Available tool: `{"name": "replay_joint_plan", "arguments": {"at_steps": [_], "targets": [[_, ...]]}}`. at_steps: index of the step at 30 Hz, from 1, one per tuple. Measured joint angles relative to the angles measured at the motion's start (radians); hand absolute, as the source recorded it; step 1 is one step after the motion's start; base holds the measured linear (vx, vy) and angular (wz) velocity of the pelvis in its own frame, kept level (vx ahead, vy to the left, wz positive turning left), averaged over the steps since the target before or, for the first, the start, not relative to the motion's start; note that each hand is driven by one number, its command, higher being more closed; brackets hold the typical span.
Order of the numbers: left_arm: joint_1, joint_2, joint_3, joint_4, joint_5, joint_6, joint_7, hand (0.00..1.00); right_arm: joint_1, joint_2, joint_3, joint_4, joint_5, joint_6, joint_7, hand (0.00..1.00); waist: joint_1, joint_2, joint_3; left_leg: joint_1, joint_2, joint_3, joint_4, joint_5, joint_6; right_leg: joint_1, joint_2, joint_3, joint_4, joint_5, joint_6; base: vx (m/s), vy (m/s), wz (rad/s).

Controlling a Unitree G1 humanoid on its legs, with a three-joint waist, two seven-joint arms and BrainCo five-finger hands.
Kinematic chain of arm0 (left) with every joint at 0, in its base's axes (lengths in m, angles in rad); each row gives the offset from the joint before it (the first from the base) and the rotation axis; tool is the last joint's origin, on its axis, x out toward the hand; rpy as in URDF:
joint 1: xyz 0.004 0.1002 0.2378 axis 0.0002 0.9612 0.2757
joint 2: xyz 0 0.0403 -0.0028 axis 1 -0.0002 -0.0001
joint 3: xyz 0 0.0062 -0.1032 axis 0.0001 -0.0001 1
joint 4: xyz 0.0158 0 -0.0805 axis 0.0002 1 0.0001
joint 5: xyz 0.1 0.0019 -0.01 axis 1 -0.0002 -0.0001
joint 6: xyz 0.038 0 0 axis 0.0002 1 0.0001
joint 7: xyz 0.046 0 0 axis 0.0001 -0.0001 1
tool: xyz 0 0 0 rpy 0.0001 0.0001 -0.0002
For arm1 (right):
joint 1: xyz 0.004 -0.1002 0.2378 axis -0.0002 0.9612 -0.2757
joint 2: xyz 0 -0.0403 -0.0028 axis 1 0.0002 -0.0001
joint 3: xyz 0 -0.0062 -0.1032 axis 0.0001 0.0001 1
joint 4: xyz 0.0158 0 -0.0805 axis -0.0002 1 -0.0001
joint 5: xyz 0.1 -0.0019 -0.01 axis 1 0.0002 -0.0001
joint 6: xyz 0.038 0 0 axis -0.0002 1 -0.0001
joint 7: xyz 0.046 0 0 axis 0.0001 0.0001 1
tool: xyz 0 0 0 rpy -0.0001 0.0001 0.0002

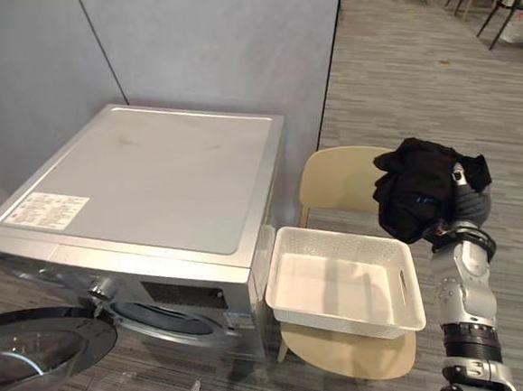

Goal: Pick up the laundry basket with both hands and put the clothes into the washing machine.

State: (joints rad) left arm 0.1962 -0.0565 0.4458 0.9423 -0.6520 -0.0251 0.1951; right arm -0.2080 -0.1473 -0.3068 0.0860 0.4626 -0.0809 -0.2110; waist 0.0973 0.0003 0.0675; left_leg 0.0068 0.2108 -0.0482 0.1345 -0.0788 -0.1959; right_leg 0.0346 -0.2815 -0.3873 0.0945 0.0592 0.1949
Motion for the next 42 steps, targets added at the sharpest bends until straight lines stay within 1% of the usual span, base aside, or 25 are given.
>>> {"name": "replay_joint_plan", "arguments": {"at_steps": [3,5,6,8,9,11,12,14,15,16,17,18,19,20,21,22,23,24,25,26,30,31,33,37,42], "targets": [[0.026,-0.024,0.034,-0.001,-0.036,-0.002,0.0,0.0,-0.002,0.011,0.029,0.0,0.039,-0.003,0.005,1.0,0.005,0.022,-0.023,-0.039,-0.006,-0.051,0.001,-0.003,0.006,0.016,0.0,-0.055,-0.012,-0.009,0.007,-0.05,-0.018,0.53],[0.036,-0.031,0.052,0.0,-0.068,-0.001,0.001,0.0,-0.004,0.014,0.03,0.0,0.066,-0.013,0.012,1.0,0.028,0.043,-0.023,-0.072,-0.008,-0.078,0.036,0.008,0.029,0.01,-0.004,-0.082,0.022,-0.025,0.002,-0.01,-0.006,0.51],[0.04,-0.033,0.067,-0.004,-0.066,-0.001,0.0,0.0,-0.006,0.017,0.031,0.0,0.077,-0.013,0.012,1.0,0.03,0.046,-0.021,-0.087,-0.012,-0.082,0.055,0.009,0.05,0.008,-0.01,-0.093,0.042,-0.036,-0.001,-0.02,0.006,0.52],[0.063,-0.035,0.111,-0.008,-0.05,-0.002,0.0,0.0,-0.008,0.039,0.029,0.0,0.078,-0.027,0.007,1.0,0.027,0.04,-0.013,-0.094,-0.024,-0.049,0.093,0.0,0.165,0.012,-0.058,-0.118,0.124,-0.087,-0.008,-0.03,-0.002,0.61],[0.07,-0.035,0.118,-0.008,-0.052,-0.003,0.002,0.0,-0.009,0.045,0.029,-0.001,0.078,-0.033,0.003,1.0,0.026,0.035,-0.01,-0.087,-0.023,-0.047,0.088,-0.006,0.172,0.013,-0.072,-0.12,0.142,-0.1,-0.009,-0.03,0.0,0.28],[0.086,-0.029,0.159,-0.006,-0.052,-0.006,0.009,0.0,-0.004,0.079,0.002,-0.031,0.077,-0.047,-0.008,1.0,0.021,0.028,-0.009,-0.107,-0.018,-0.009,0.134,-0.039,0.225,0.012,-0.111,-0.128,0.193,-0.129,-0.006,-0.02,0.018,0.23],[0.086,-0.028,0.172,-0.004,-0.052,-0.006,0.011,0.0,0.003,0.094,-0.032,-0.057,0.077,-0.061,-0.012,1.0,0.011,0.024,-0.008,-0.17,-0.005,-0.015,0.28,-0.057,0.251,-0.007,-0.142,-0.139,0.234,-0.139,0.0,-0.04,0.061,0.31],[0.088,-0.029,0.189,0.001,-0.051,-0.006,0.026,0.0,0.007,0.101,-0.062,-0.074,0.078,-0.087,-0.031,1.0,-0.008,0.02,-0.007,-0.228,0.051,-0.053,0.454,-0.061,0.246,-0.039,-0.176,-0.133,0.29,-0.146,0.019,-0.03,0.146,0.14],[0.087,-0.029,0.19,0.001,-0.051,-0.006,0.03,0.0,0.023,0.092,-0.082,-0.074,0.078,-0.106,-0.041,1.0,-0.009,0.019,-0.007,-0.239,0.087,-0.085,0.499,-0.064,0.208,-0.057,-0.194,-0.121,0.313,-0.143,0.035,-0.01,0.223,0.0],[0.086,-0.029,0.189,0.0,-0.051,-0.008,0.034,0.0,0.031,0.091,-0.087,-0.074,0.079,-0.113,-0.052,1.0,-0.01,0.021,-0.008,-0.236,0.106,-0.083,0.496,-0.069,0.126,-0.064,-0.201,-0.116,0.321,-0.139,0.044,-0.01,0.495,0.14],[0.066,-0.029,0.18,0.0,-0.052,-0.012,0.048,0.0,0.063,0.098,-0.101,-0.101,0.093,-0.114,-0.072,1.0,-0.014,0.02,-0.008,-0.253,0.118,-0.054,0.502,-0.178,-0.046,-0.071,-0.23,-0.111,0.33,-0.115,0.056,0.01,0.513,0.3],[0.059,-0.029,0.174,-0.001,-0.053,-0.015,0.053,0.0,0.075,0.104,-0.113,-0.115,0.097,-0.115,-0.075,1.0,-0.018,0.02,-0.008,-0.277,0.114,-0.043,0.529,-0.237,-0.056,-0.067,-0.238,-0.118,0.317,-0.092,0.058,0.02,0.564,0.56],[0.026,-0.024,0.161,-0.008,-0.055,-0.019,0.06,0.0,0.089,0.124,-0.133,-0.121,0.098,-0.117,-0.079,1.0,-0.021,0.01,-0.002,-0.318,0.084,-0.04,0.592,-0.29,-0.04,-0.051,-0.253,-0.128,0.288,-0.038,0.06,-0.01,0.635,0.46],[-0.006,-0.012,0.134,-0.012,-0.068,-0.029,0.066,0.0,0.106,0.163,-0.144,-0.121,0.098,-0.105,-0.083,1.0,-0.012,-0.021,0.017,-0.344,0.028,-0.025,0.654,-0.326,0.003,-0.049,-0.294,-0.106,0.248,0.089,0.054,-0.03,0.658,0.36],[-0.03,-0.011,0.132,-0.013,-0.084,-0.029,0.066,0.0,0.123,0.195,-0.139,-0.123,0.097,-0.096,-0.086,1.0,-0.002,-0.024,0.022,-0.353,-0.005,-0.013,0.68,-0.346,0.046,-0.062,-0.321,-0.082,0.215,0.247,0.003,-0.05,0.65,0.1],[-0.036,-0.012,0.125,-0.019,-0.081,-0.029,0.066,0.0,0.125,0.209,-0.136,-0.124,0.096,-0.091,-0.089,1.0,0.001,-0.022,0.023,-0.35,-0.012,0.004,0.684,-0.351,0.067,-0.074,-0.331,-0.06,0.216,0.312,-0.022,-0.03,0.487,-0.02],[-0.039,-0.004,0.111,-0.031,-0.049,-0.031,0.063,0.0,0.126,0.226,-0.121,-0.124,0.093,-0.089,-0.091,1.0,0.0,-0.019,0.026,-0.326,-0.017,0.037,0.676,-0.353,0.098,-0.101,-0.33,-0.045,0.302,0.265,-0.051,-0.01,0.527,-0.2],[-0.039,0.025,0.102,-0.031,-0.026,-0.034,0.059,0.0,0.13,0.226,-0.108,-0.127,0.079,-0.088,-0.09,1.0,-0.001,-0.014,0.029,-0.284,-0.018,0.063,0.636,-0.345,0.118,-0.111,-0.278,-0.022,0.392,0.099,-0.057,-0.03,0.574,-0.27],[-0.037,0.04,0.102,-0.03,0.007,-0.035,0.058,0.0,0.134,0.226,-0.103,-0.133,0.074,-0.088,-0.088,1.0,0.001,-0.015,0.03,-0.259,-0.02,0.074,0.601,-0.333,0.131,-0.111,-0.243,-0.021,0.433,0.03,-0.045,-0.04,0.458,-0.45],[-0.029,0.058,0.102,-0.031,0.05,-0.038,0.046,0.0,0.137,0.226,-0.093,-0.159,0.074,-0.091,-0.075,1.0,0.001,-0.016,0.031,-0.198,-0.029,0.11,0.515,-0.301,0.149,-0.116,-0.175,-0.023,0.496,-0.071,-0.022,-0.04,0.353,-0.54],[-0.018,0.059,0.103,-0.024,0.101,-0.027,0.018,0.0,0.174,0.226,-0.081,-0.252,0.072,-0.122,-0.034,1.0,-0.005,-0.043,0.035,-0.084,-0.124,0.199,0.246,-0.174,0.194,-0.117,0.036,-0.054,0.504,-0.279,-0.046,0.0,0.132,-0.43],[-0.019,0.051,0.104,-0.009,0.113,-0.021,0.007,0.0,0.199,0.227,-0.075,-0.253,0.073,-0.122,-0.025,1.0,-0.01,-0.045,0.037,-0.066,-0.134,0.212,0.201,-0.144,0.199,-0.084,0.091,-0.048,0.401,-0.3,-0.086,0.05,0.054,-0.18],[-0.019,0.037,0.104,0.008,0.116,-0.014,-0.008,0.0,0.229,0.226,-0.052,-0.253,0.073,-0.118,-0.02,1.0,-0.024,-0.049,0.039,-0.06,-0.156,0.217,0.171,-0.129,0.199,-0.03,0.116,-0.045,0.262,-0.305,-0.142,0.04,-0.011,-0.03],[-0.017,0.009,0.095,0.019,0.115,-0.002,-0.022,0.0,0.292,0.221,0.015,-0.252,0.077,-0.107,0.013,1.0,-0.027,-0.037,0.034,-0.018,-0.154,0.213,0.005,-0.026,0.183,0.011,0.178,-0.047,0.077,-0.21,-0.156,0.06,-0.055,-0.08],[-0.016,0.012,0.066,0.02,0.118,-0.002,-0.042,0.0,0.393,0.209,0.137,-0.261,0.095,-0.104,0.094,1.0,-0.029,-0.038,0.032,0.007,-0.15,0.192,-0.071,0.034,0.161,0.039,0.202,-0.056,0.018,-0.194,-0.17,0.05,-0.104,0.06]]}}
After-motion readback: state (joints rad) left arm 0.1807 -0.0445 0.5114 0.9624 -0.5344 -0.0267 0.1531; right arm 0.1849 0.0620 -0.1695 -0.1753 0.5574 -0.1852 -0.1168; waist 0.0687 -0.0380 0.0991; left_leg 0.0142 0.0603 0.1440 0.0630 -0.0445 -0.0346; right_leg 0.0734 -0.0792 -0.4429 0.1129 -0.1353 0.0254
